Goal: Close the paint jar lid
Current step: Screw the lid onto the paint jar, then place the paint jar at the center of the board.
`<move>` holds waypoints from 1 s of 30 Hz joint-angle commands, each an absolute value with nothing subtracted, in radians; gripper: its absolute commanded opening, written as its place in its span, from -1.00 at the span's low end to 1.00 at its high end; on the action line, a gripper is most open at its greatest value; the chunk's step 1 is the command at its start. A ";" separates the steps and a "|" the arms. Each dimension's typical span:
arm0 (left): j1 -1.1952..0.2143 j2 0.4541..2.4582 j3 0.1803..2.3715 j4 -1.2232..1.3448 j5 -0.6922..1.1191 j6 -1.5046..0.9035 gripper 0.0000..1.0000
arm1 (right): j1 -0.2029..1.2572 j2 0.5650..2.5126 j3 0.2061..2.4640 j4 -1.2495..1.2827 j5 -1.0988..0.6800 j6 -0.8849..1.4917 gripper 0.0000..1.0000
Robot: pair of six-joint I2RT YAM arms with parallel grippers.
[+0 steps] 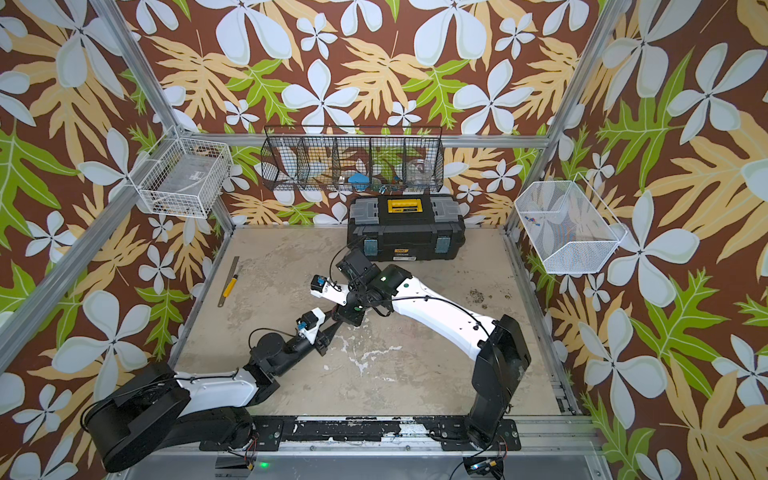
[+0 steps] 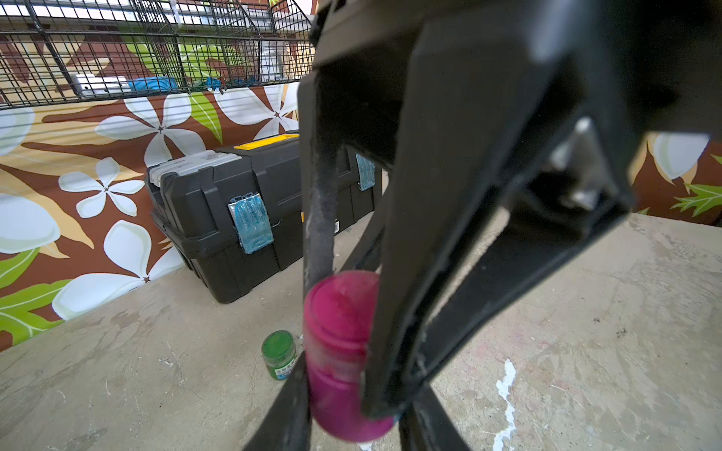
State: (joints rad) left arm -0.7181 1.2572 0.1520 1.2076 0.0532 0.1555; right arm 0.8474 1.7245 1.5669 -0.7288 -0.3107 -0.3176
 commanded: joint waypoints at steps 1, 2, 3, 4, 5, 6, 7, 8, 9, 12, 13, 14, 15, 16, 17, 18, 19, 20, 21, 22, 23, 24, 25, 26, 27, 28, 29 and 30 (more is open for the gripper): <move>-0.719 1.254 0.155 1.245 0.064 0.156 -0.92 | 0.845 1.724 1.572 -0.730 -0.283 -0.318 -0.32; -0.719 1.254 0.155 1.244 0.064 0.156 -0.92 | 0.846 1.723 1.572 -0.730 -0.283 -0.319 -0.34; -0.719 1.254 0.155 1.244 0.064 0.156 -0.92 | 0.845 1.722 1.573 -0.730 -0.282 -0.319 -0.36; -0.719 1.254 0.155 1.244 0.064 0.156 -0.91 | 0.846 1.720 1.571 -0.730 -0.280 -0.320 -0.39; -0.719 1.255 0.154 1.244 0.064 0.156 -0.90 | 0.846 1.719 1.571 -0.730 -0.278 -0.321 -0.40; -0.719 1.254 0.155 1.244 0.063 0.156 -0.87 | 0.845 1.717 1.571 -0.730 -0.276 -0.323 -0.41; -0.719 1.254 0.155 1.244 0.063 0.156 -0.83 | 0.846 1.715 1.569 -0.728 -0.272 -0.325 -0.41; -0.719 1.253 0.155 1.244 0.063 0.155 -0.80 | 0.846 1.713 1.568 -0.728 -0.270 -0.325 -0.43; -0.719 1.253 0.154 1.244 0.063 0.156 -0.79 | 0.846 1.709 1.567 -0.727 -0.267 -0.327 -0.45; -0.719 1.253 0.155 1.244 0.062 0.156 -0.66 | 0.846 1.699 1.559 -0.721 -0.256 -0.329 -0.47; -0.719 1.252 0.155 1.244 0.060 0.156 -0.57 | 0.846 1.695 1.556 -0.720 -0.252 -0.331 -0.48; -0.719 1.252 0.154 1.244 0.060 0.156 -0.53 | 0.844 1.693 1.553 -0.719 -0.249 -0.331 -0.49; -0.719 1.251 0.153 1.244 0.060 0.156 -0.48 | 0.841 1.689 1.550 -0.718 -0.246 -0.333 -0.49; -0.719 1.250 0.153 1.244 0.060 0.156 -0.44 | 0.839 1.686 1.547 -0.715 -0.244 -0.330 -0.50; -0.719 1.251 0.153 1.243 0.060 0.156 -0.39 | 0.835 1.683 1.544 -0.714 -0.241 -0.328 -0.50; -0.719 1.251 0.154 1.243 0.059 0.156 -0.34 | 0.830 1.678 1.540 -0.712 -0.236 -0.326 -0.51; -0.719 1.251 0.153 1.243 0.058 0.156 -0.31 | 0.825 1.675 1.536 -0.710 -0.228 -0.323 -0.51; -0.719 1.251 0.153 1.243 0.058 0.156 -0.28 | 0.818 1.671 1.531 -0.709 -0.221 -0.321 -0.51; -0.719 1.251 0.155 1.243 0.058 0.156 -0.24 | 0.810 1.669 1.527 -0.709 -0.214 -0.318 -0.51; -0.719 1.251 0.154 1.243 0.058 0.156 -0.21 | 0.801 1.668 1.523 -0.708 -0.209 -0.315 -0.52; -0.719 1.250 0.153 1.243 0.058 0.155 -0.17 | 0.792 1.667 1.520 -0.708 -0.203 -0.312 -0.52; -0.719 1.251 0.154 1.243 0.058 0.156 -0.14 | 0.784 1.666 1.515 -0.705 -0.195 -0.310 -0.52; -0.719 1.251 0.153 1.243 0.058 0.156 -0.11 | 0.776 1.665 1.508 -0.699 -0.187 -0.309 -0.52; -0.719 1.251 0.155 1.243 0.057 0.156 -0.06 | 0.767 1.663 1.499 -0.692 -0.174 -0.307 -0.53; -0.719 1.250 0.153 1.243 0.056 0.156 0.01 | 0.756 1.663 1.491 -0.685 -0.164 -0.306 -0.53; -0.719 1.250 0.153 1.243 0.057 0.155 0.08 | 0.747 1.663 1.486 -0.678 -0.151 -0.305 -0.53; -0.719 1.250 0.153 1.243 0.055 0.154 0.14 | 0.738 1.665 1.476 -0.667 -0.131 -0.302 -0.53; -0.719 1.250 0.152 1.243 0.054 0.156 0.20 | 0.726 1.670 1.468 -0.658 -0.116 -0.302 -0.53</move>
